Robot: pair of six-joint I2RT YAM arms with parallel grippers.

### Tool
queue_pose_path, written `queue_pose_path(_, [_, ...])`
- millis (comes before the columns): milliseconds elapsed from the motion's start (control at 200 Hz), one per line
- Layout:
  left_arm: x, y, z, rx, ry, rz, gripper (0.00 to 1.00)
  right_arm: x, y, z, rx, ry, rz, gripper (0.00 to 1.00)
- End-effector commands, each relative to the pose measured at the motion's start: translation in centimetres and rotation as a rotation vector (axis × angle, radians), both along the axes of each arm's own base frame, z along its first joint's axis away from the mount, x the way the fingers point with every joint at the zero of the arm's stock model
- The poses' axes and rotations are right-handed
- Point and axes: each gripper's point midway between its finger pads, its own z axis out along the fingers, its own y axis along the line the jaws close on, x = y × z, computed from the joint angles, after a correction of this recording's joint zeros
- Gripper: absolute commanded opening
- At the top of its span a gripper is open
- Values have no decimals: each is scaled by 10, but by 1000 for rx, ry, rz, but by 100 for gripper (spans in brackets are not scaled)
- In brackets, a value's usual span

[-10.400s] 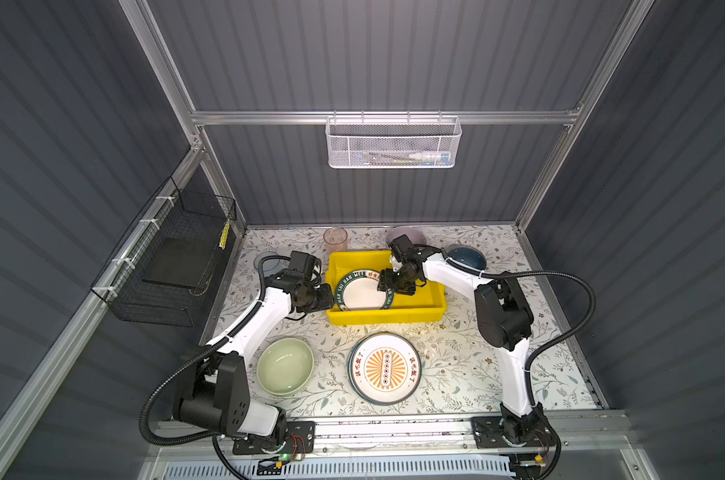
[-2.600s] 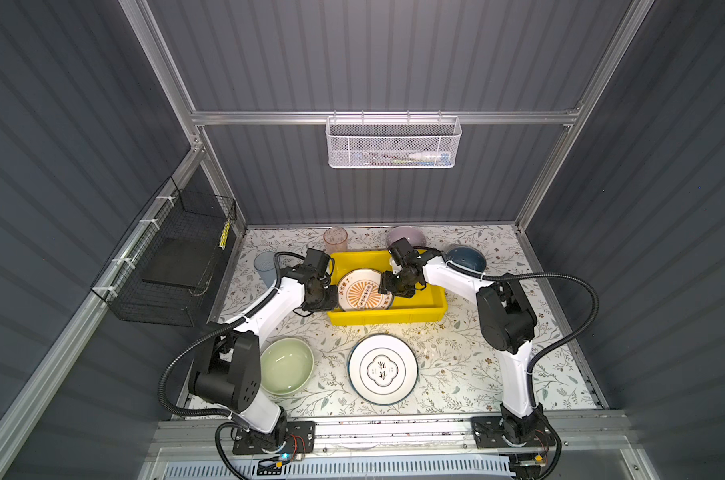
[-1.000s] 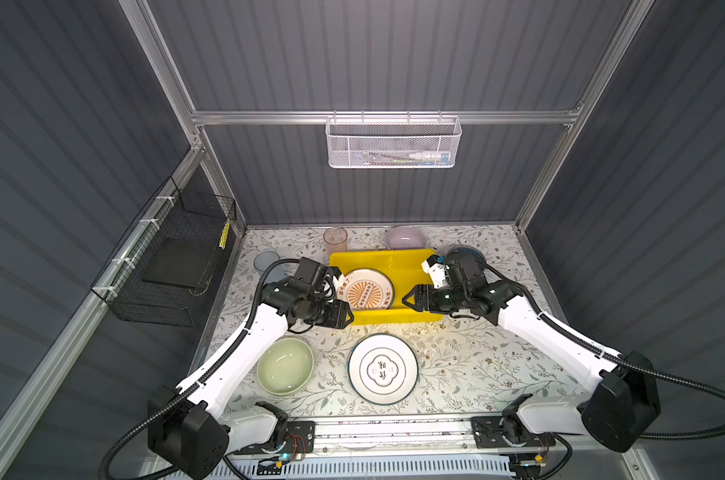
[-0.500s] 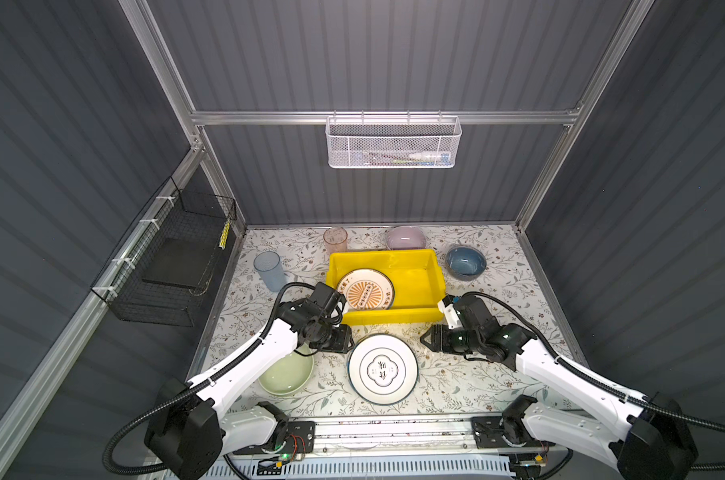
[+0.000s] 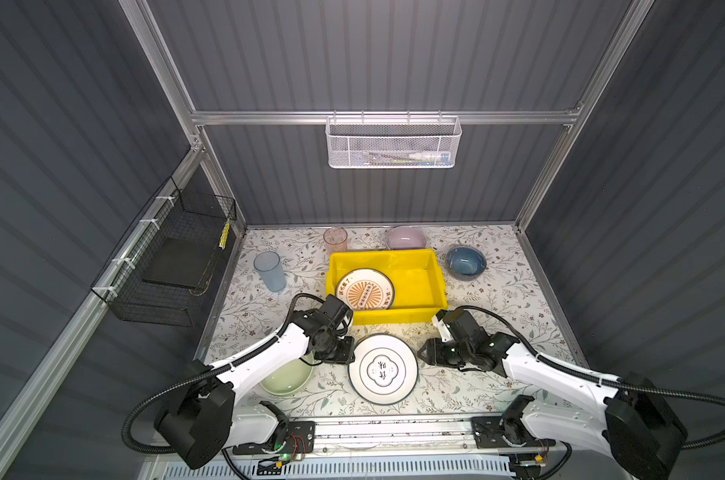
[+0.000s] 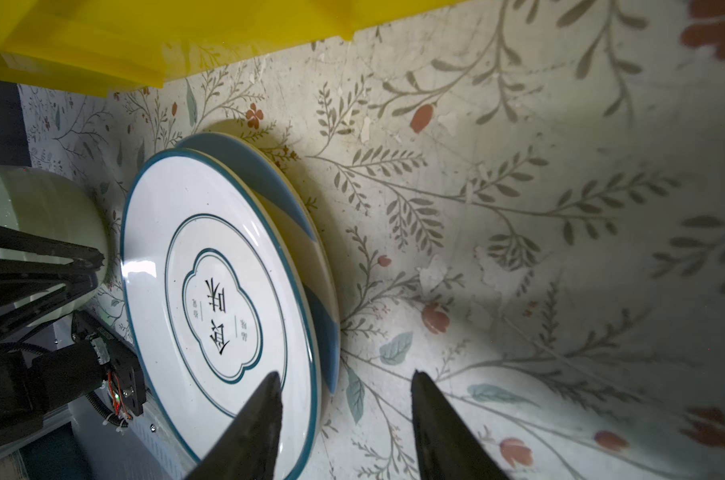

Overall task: Place the mixed dishes into the plastic bin
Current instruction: 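Grip opposite rims of the white cloud-print plate with both grippers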

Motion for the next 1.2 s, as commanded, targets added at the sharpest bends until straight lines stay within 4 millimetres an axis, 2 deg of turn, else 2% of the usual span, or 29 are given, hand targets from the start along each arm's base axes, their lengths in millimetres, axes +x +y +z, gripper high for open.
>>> queue_pose_path(0, [-3,-1,-8,6,9,-7,27,-1,9,-3,31,-6,29,51])
queue_pose_path(445, [-5,-13,-19,-30,20,-24,16,-6,19,-16,45,30,56,46])
queue_pose_path(475, [-5,-13,-20,-31,23,-25,15,-11,24,-15,75,48,80,46])
queue_pose_path(625, [-3,-18,-24,-36,31,-27,13,-11,29,-21,100,68,75,44])
queue_pose_path(966, [-2,-28,-31,-49,42,-38,12,-13,30,-13,117,66,74,37])
queue_pose_path(1191, [1,-36,-33,-57,38,-49,12,-15,23,-9,94,61,67,28])
